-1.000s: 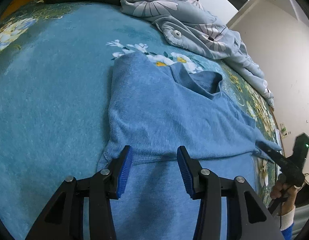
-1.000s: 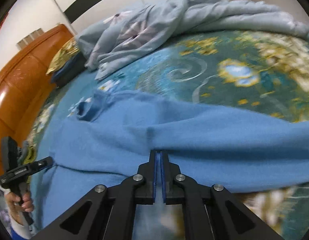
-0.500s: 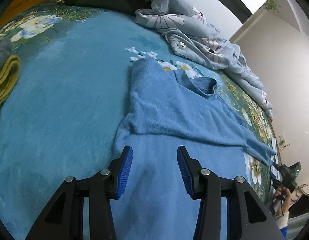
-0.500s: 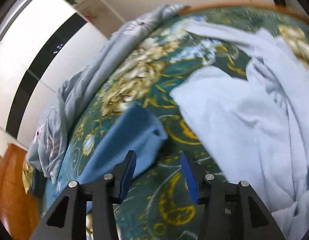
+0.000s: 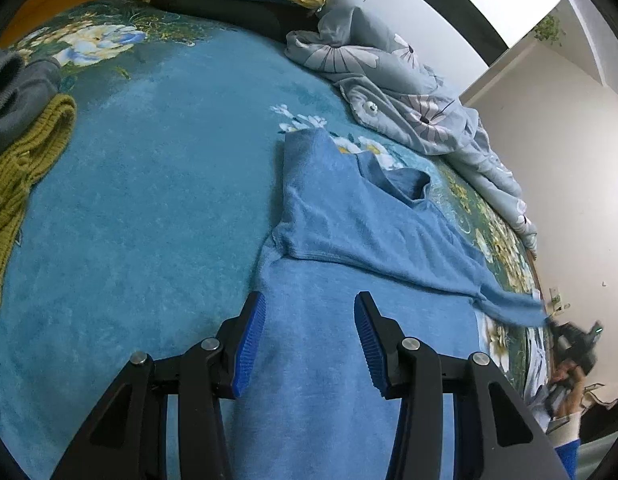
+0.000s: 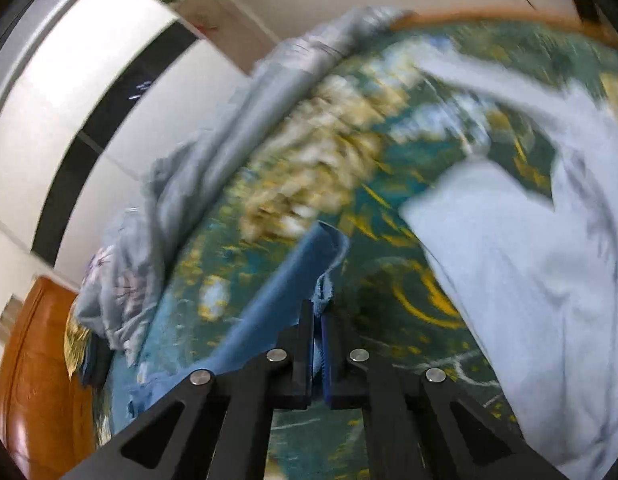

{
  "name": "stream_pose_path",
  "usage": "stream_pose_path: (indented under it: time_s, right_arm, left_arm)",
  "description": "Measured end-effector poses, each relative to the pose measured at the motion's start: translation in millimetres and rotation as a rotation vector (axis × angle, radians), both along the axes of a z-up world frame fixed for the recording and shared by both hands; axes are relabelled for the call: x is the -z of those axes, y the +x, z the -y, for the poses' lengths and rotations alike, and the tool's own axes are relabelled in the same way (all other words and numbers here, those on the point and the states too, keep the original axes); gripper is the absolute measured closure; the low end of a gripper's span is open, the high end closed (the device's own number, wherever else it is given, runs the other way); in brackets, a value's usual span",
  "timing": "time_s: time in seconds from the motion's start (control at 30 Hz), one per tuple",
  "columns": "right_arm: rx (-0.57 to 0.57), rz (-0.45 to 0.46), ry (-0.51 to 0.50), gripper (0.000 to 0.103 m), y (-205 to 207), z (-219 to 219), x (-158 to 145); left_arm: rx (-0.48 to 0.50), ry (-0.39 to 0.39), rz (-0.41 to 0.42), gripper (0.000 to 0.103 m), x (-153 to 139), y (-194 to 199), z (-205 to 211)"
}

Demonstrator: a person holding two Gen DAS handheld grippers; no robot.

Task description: Fold clothes

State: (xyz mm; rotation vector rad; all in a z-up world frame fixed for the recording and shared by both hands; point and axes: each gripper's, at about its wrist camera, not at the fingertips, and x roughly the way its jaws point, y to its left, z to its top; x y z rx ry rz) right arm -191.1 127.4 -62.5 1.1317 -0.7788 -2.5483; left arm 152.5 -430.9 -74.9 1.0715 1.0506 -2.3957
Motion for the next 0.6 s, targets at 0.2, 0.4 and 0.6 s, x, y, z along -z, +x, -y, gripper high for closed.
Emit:
stream_pose_path:
  time_s: [0.2,0.4,0.6]
  right_arm:
    - [-0.157,-0.218,0.06,0.1,32,63,-93]
    - [-0.396,-0.289,0.134,0.1,62,188,-129]
    - [-0.666,-0.299,0.133,0.1,106,333,-125]
  left_arm:
    - [-0.024,0.041,-0.035,0.055,2,12,9]
    - [-0.052,0.085,-0.057,0.055,6,27,18]
    - [-0.096,0.147,-0.09,0.055,12,43,25]
